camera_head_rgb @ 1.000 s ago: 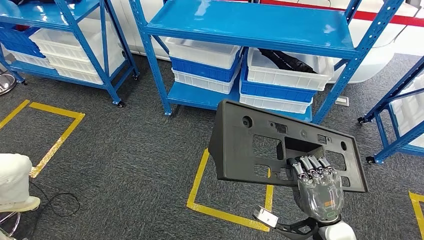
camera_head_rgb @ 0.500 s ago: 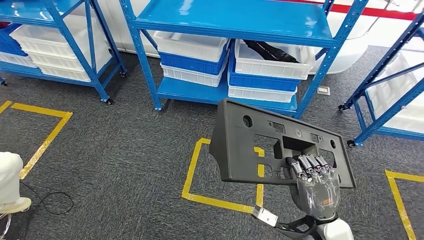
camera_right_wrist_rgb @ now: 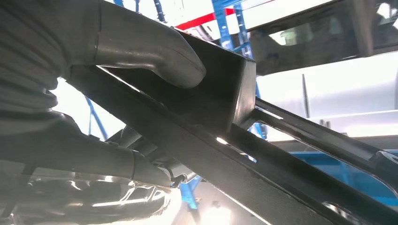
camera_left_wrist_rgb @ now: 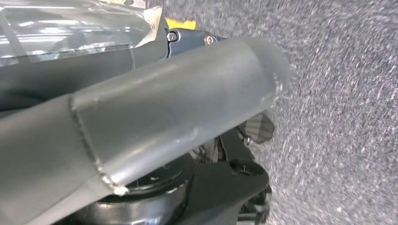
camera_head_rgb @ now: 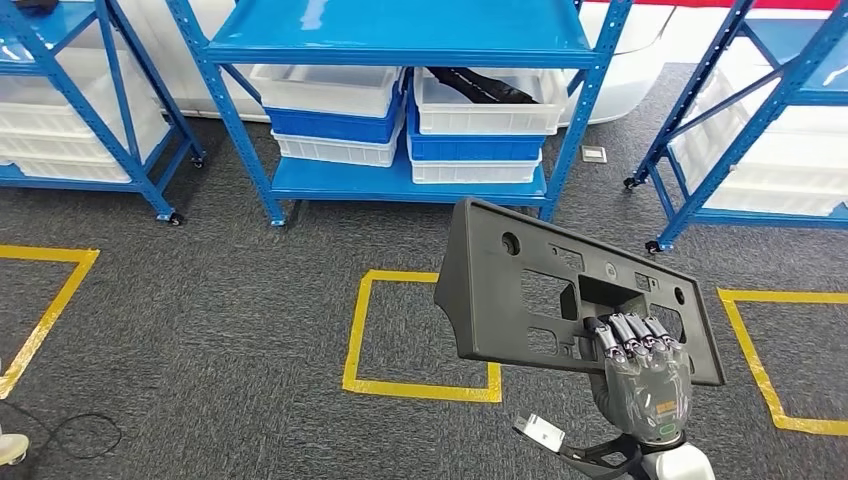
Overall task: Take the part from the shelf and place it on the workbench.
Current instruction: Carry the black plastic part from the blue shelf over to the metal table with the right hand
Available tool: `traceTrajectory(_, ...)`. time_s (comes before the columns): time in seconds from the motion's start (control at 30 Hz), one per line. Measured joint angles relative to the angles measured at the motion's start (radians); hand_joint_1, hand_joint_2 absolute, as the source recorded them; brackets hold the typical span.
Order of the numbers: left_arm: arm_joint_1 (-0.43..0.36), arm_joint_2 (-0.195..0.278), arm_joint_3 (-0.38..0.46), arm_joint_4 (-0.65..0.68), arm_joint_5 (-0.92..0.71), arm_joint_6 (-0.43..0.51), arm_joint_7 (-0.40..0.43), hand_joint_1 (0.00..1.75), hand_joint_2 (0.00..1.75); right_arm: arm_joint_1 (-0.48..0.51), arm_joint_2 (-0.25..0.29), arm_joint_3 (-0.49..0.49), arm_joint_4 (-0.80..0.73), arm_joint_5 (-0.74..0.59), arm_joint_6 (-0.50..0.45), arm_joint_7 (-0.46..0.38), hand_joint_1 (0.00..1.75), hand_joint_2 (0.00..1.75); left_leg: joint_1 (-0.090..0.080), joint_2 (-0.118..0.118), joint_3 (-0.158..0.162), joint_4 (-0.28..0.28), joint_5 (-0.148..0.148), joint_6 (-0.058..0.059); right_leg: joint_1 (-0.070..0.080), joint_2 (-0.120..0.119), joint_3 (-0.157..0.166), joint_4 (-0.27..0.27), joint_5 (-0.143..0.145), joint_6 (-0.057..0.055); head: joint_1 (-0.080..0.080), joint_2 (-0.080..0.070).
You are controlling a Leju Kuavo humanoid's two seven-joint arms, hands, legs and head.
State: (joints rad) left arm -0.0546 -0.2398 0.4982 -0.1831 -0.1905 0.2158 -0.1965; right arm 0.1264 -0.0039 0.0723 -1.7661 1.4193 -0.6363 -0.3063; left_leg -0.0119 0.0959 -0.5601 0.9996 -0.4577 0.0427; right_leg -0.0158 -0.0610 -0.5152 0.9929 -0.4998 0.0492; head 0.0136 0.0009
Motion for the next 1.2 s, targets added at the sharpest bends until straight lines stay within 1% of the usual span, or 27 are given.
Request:
traceTrajectory(0.03, -0.001, 0.001, 0.0, 0.0, -0.002, 0.016, -0.006, 0.0, 0.0, 0.002, 0.002, -0.002, 0.0, 0.001, 0.0, 0.001, 1.75, 1.75, 0.003, -0.001, -0.001, 0.004, -0.003, -0.007, -0.003, 0.012, -0.002, -0.002, 0.006, -0.011, 0.0, 0.0)
traceTrajectory(0.07, 0.0, 0.003, 0.0, 0.0, -0.008, 0.04, -0.019, 0.0, 0.0, 0.003, 0.004, -0.004, -0.001, 0.001, 0.0, 0.001, 1.75, 1.75, 0.008, -0.02, -0.016, 0.045, -0.033, -0.017, -0.007, 0.029, -0.007, -0.003, 0.015, -0.027, -0.002, 0.0)
traceTrajectory(0.13, 0.002, 0.009, 0.0, 0.0, -0.021, 0.09, -0.051, 0.0, 0.0, 0.004, 0.01, -0.006, 0.0, 0.002, 0.0, 0.0, 1.75, 1.75, 0.018, -0.07, -0.073, 0.186, -0.12, -0.036, -0.014, 0.06, -0.016, -0.004, 0.032, -0.048, -0.005, 0.0)
traceTrajectory(0.17, 0.004, 0.011, 0.0, 0.0, -0.026, 0.11, -0.067, 0.0, 0.0, 0.005, 0.013, -0.007, 0.0, 0.002, 0.0, -0.002, 1.75, 1.75, 0.021, -0.091, -0.101, 0.259, -0.157, -0.04, -0.014, 0.074, -0.023, -0.003, 0.037, -0.052, -0.006, 0.0)
traceTrajectory(0.2, 0.005, 0.013, 0.0, 0.0, -0.027, 0.123, -0.078, 0.0, 0.0, 0.006, 0.015, -0.008, 0.001, 0.002, 0.0, -0.004, 1.75, 1.75, 0.023, -0.094, -0.109, 0.284, -0.159, -0.041, -0.014, 0.086, -0.025, -0.003, 0.039, -0.051, -0.007, 0.0)
traceTrajectory(0.23, 0.005, 0.014, 0.0, 0.0, -0.027, 0.133, -0.085, 0.0, 0.0, 0.006, 0.016, -0.01, 0.002, 0.0, 0.0, -0.008, 1.75, 1.75, 0.025, -0.096, -0.096, 0.265, -0.138, -0.041, -0.014, 0.098, -0.026, -0.003, 0.041, -0.05, -0.007, 0.0)
traceTrajectory(0.27, 0.005, 0.016, 0.0, 0.0, -0.027, 0.138, -0.092, 0.0, 0.0, 0.006, 0.018, -0.012, 0.002, -0.004, 0.0, -0.012, 1.75, 1.75, 0.027, -0.102, -0.067, 0.211, -0.104, -0.04, -0.015, 0.11, -0.026, -0.002, 0.043, -0.047, -0.007, 0.0)
traceTrajectory(0.33, 0.005, 0.019, 0.0, 0.0, -0.025, 0.124, -0.095, 0.0, 0.0, 0.004, 0.021, -0.017, 0.002, -0.021, 0.0, -0.028, 1.75, 1.75, 0.033, -0.148, 0.0, 0.076, -0.044, -0.035, -0.013, 0.133, -0.028, -0.001, 0.046, -0.041, -0.006, 0.0)
traceTrajectory(0.4, 0.004, 0.022, 0.0, 0.0, -0.023, 0.091, -0.09, 0.0, 0.0, -0.001, 0.025, -0.021, 0.004, -0.047, 0.0, -0.055, 1.75, 1.75, 0.034, -0.182, 0.027, 0.012, -0.029, -0.032, -0.01, 0.152, -0.04, 0.001, 0.052, -0.028, -0.006, 0.0)
traceTrajectory(0.43, 0.003, 0.022, -0.001, 0.0, -0.023, 0.079, -0.086, 0.0, 0.0, -0.003, 0.027, -0.024, 0.007, -0.059, 0.0, -0.069, 1.75, 1.75, 0.031, -0.18, 0.027, 0.007, -0.03, -0.028, -0.01, 0.163, -0.048, 0.0, 0.057, -0.02, -0.006, 0.0)
traceTrajectory(0.47, 0.002, 0.021, -0.001, 0.0, -0.023, 0.072, -0.085, 0.0, 0.0, -0.004, 0.03, -0.026, 0.009, -0.069, 0.0, -0.081, 1.75, 1.75, 0.029, -0.166, 0.025, 0.005, -0.027, -0.022, -0.011, 0.171, -0.056, -0.001, 0.061, -0.011, -0.006, 0.0)
traceTrajectory(0.5, 0.001, 0.019, -0.001, 0.0, -0.023, 0.067, -0.084, 0.0, 0.0, -0.005, 0.032, -0.03, 0.012, -0.077, 0.0, -0.089, 1.75, 1.75, 0.027, -0.154, 0.024, 0.0, -0.021, -0.013, -0.012, 0.164, -0.065, 0.005, 0.06, -0.006, -0.006, 0.0)
traceTrajectory(0.53, 0.001, 0.018, -0.001, 0.0, -0.022, 0.063, -0.084, 0.0, 0.0, -0.006, 0.035, -0.032, 0.016, -0.083, 0.0, -0.095, 1.75, 1.75, 0.027, -0.14, 0.022, -0.005, -0.016, -0.004, -0.011, 0.144, -0.078, 0.025, 0.048, -0.005, -0.004, 0.0)
traceTrajectory(0.6, 0.002, 0.016, 0.0, 0.0, -0.02, 0.055, -0.083, 0.0, 0.0, -0.011, 0.038, -0.035, 0.023, -0.096, 0.0, -0.103, 1.75, 1.75, 0.025, -0.109, 0.018, -0.011, -0.009, 0.008, -0.011, 0.092, -0.128, 0.127, -0.008, -0.011, 0.0, 0.0)
traceTrajectory(0.67, 0.003, 0.017, 0.0, 0.0, -0.019, 0.048, -0.083, 0.0, 0.0, -0.014, 0.04, -0.037, 0.034, -0.106, 0.0, -0.108, 1.75, 1.75, 0.02, -0.079, 0.011, -0.01, -0.006, 0.013, -0.011, 0.074, -0.182, 0.255, -0.066, -0.011, 0.002, 0.0)
traceTrajectory(0.7, 0.003, 0.017, 0.0, 0.0, -0.019, 0.046, -0.083, 0.0, 0.0, -0.013, 0.04, -0.039, 0.039, -0.11, 0.0, -0.109, 1.75, 1.75, 0.018, -0.065, 0.008, -0.01, -0.005, 0.014, -0.01, 0.072, -0.19, 0.286, -0.077, -0.007, 0.002, 0.0)
traceTrajectory(0.73, 0.003, 0.017, 0.0, 0.0, -0.019, 0.046, -0.083, 0.0, 0.0, -0.013, 0.041, -0.04, 0.044, -0.114, 0.0, -0.109, 1.75, 1.75, 0.016, -0.051, 0.007, -0.01, -0.004, 0.014, -0.01, 0.07, -0.175, 0.274, -0.071, -0.001, 0.003, 0.0)
traceTrajectory(0.77, 0.002, 0.016, 0.0, 0.0, -0.019, 0.049, -0.083, 0.0, 0.0, -0.013, 0.041, -0.041, 0.049, -0.117, 0.0, -0.109, 1.75, 1.75, 0.015, -0.038, 0.007, -0.01, -0.004, 0.013, -0.01, 0.063, -0.139, 0.222, -0.053, 0.006, 0.002, 0.0)
traceTrajectory(0.83, 0.002, 0.016, 0.0, 0.0, -0.022, 0.067, -0.083, 0.0, 0.0, -0.013, 0.042, -0.042, 0.055, -0.12, 0.0, -0.109, 1.75, 1.75, 0.009, -0.015, 0.009, -0.008, -0.004, 0.01, -0.003, 0.027, -0.047, 0.073, -0.01, 0.01, 0.002, 0.0)
traceTrajectory(0.87, 0.001, 0.016, 0.0, 0.0, -0.024, 0.084, -0.084, 0.0, 0.0, -0.013, 0.043, -0.042, 0.057, -0.119, 0.0, -0.107, 1.75, 1.75, 0.006, -0.005, 0.01, -0.007, -0.004, 0.007, 0.001, 0.012, -0.018, 0.021, 0.006, 0.004, 0.002, 0.0)
traceTrajectory(0.9, 0.0, 0.016, 0.0, 0.0, -0.025, 0.107, -0.087, 0.0, 0.0, -0.011, 0.044, -0.042, 0.058, -0.116, 0.0, -0.104, 1.75, 1.75, 0.004, 0.004, 0.011, -0.006, -0.004, 0.003, 0.006, 0.003, -0.007, -0.004, 0.014, -0.003, 0.001, 0.0)
traceTrajectory(0.97, -0.001, 0.016, 0.0, 0.0, -0.028, 0.155, -0.095, 0.0, 0.0, -0.005, 0.045, -0.043, 0.059, -0.117, 0.0, -0.099, 1.75, 1.75, 0.003, 0.02, 0.013, -0.006, -0.003, -0.006, 0.008, 0.018, -0.014, -0.009, 0.022, -0.019, 0.0, 0.0)
traceTrajectory(1.0, -0.002, 0.017, 0.0, 0.0, -0.027, 0.17, -0.1, 0.0, 0.0, -0.003, 0.045, -0.044, 0.06, -0.119, 0.0, -0.099, 1.75, 1.75, 0.006, 0.015, 0.012, -0.002, -0.007, -0.013, 0.004, 0.027, -0.014, -0.011, 0.025, -0.025, 0.0, 0.0)
traceTrajectory(1.07, -0.002, 0.02, 0.001, 0.0, -0.021, 0.174, -0.11, 0.0, 0.0, -0.002, 0.046, -0.045, 0.061, -0.123, 0.0, -0.099, 1.75, 1.75, 0.012, -0.028, -0.006, 0.046, -0.048, -0.025, -0.009, 0.045, -0.012, -0.015, 0.035, -0.041, -0.002, 0.0)
traceTrajectory(1.13, 0.001, 0.023, 0.005, 0.0, -0.012, 0.161, -0.119, 0.0, 0.0, -0.004, 0.048, -0.045, 0.064, -0.126, 0.0, -0.1, 1.75, 1.75, 0.017, -0.079, -0.055, 0.168, -0.121, -0.033, -0.012, 0.063, -0.017, -0.015, 0.042, -0.052, -0.004, 0.0)
traceTrajectory(1.17, 0.002, 0.023, 0.008, 0.0, -0.008, 0.151, -0.124, 0.0, 0.0, -0.004, 0.049, -0.045, 0.066, -0.128, 0.0, -0.101, 1.75, 1.75, 0.018, -0.09, -0.081, 0.23, -0.15, -0.036, -0.011, 0.073, -0.021, -0.014, 0.043, -0.053, -0.005, 0.0)
traceTrajectory(1.2, 0.004, 0.024, 0.01, 0.0, -0.004, 0.141, -0.129, 0.0, 0.0, -0.004, 0.049, -0.045, 0.069, -0.13, 0.0, -0.102, 1.75, 1.75, 0.019, -0.094, -0.096, 0.269, -0.16, -0.038, -0.011, 0.085, -0.023, -0.013, 0.045, -0.053, -0.005, 0.0)
